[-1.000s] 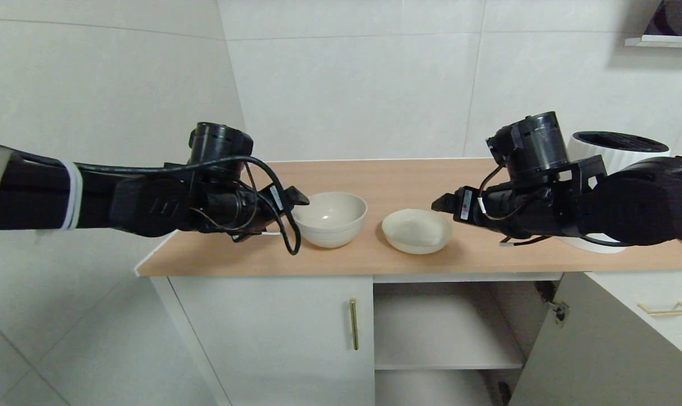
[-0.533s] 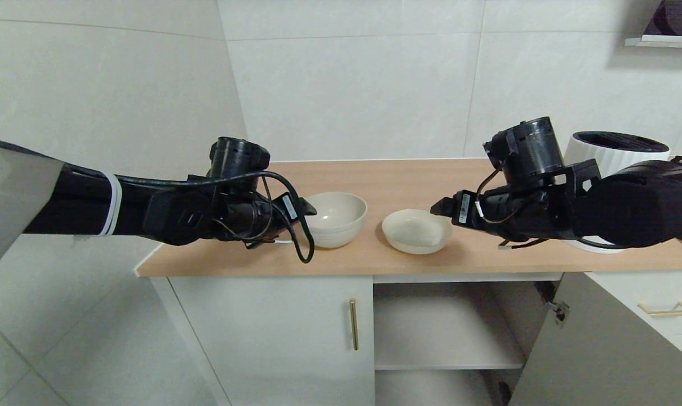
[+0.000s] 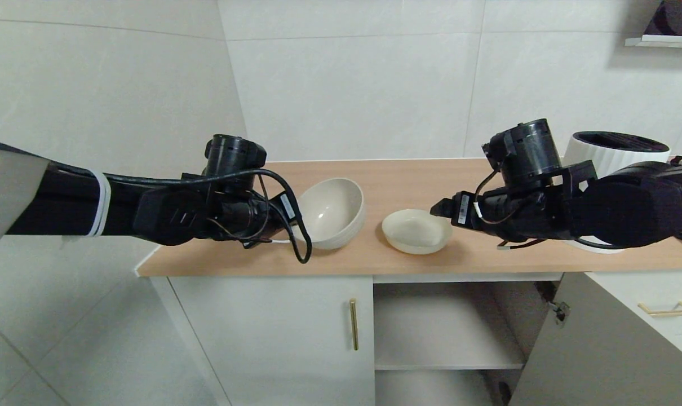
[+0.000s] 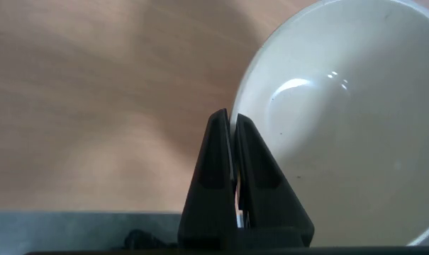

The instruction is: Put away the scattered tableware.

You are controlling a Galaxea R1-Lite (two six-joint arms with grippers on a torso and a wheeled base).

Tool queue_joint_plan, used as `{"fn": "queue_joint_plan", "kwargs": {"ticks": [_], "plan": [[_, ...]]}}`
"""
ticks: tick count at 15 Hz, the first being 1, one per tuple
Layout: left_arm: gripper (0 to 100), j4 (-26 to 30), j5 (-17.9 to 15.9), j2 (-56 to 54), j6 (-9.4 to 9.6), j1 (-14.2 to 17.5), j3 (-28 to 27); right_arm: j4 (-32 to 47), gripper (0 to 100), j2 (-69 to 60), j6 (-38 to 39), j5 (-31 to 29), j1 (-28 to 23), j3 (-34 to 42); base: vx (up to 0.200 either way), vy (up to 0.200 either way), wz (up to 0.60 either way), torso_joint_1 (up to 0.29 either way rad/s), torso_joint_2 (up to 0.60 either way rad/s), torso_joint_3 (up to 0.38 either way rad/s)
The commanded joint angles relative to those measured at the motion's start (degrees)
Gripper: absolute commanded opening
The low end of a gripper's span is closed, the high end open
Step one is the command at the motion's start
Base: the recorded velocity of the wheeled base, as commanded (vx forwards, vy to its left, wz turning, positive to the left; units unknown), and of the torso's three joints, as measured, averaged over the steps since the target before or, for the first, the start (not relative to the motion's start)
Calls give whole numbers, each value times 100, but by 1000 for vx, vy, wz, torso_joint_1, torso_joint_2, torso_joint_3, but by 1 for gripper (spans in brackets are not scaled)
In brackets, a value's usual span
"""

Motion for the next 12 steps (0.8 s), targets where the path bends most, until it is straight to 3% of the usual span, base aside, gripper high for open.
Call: {"fn": "queue_joint_plan", "kwargs": {"ticks": [1, 2, 4, 6, 12], "plan": [[0, -2, -117, -244, 0, 1, 104, -3, 100, 144, -12, -100, 3, -14, 0, 0, 0, 0, 0, 0], [0, -2, -161, -279, 0, 1, 131, 6, 100, 188, -21, -171, 3, -23, 0, 0, 0, 0, 0, 0], [0, -2, -636, -587, 9, 1, 368, -29, 100, 434, -355, -672, 3, -31, 0, 0, 0, 0, 0, 0], [0, -11, -873, -745, 9, 1, 456, -188, 100, 583, -399, -891, 3, -23, 0, 0, 0, 0, 0, 0], [0, -11, -899, -833, 9, -8, 526, -645, 100, 1128, -513, -900, 3, -75, 0, 0, 0, 0, 0, 0]]}}
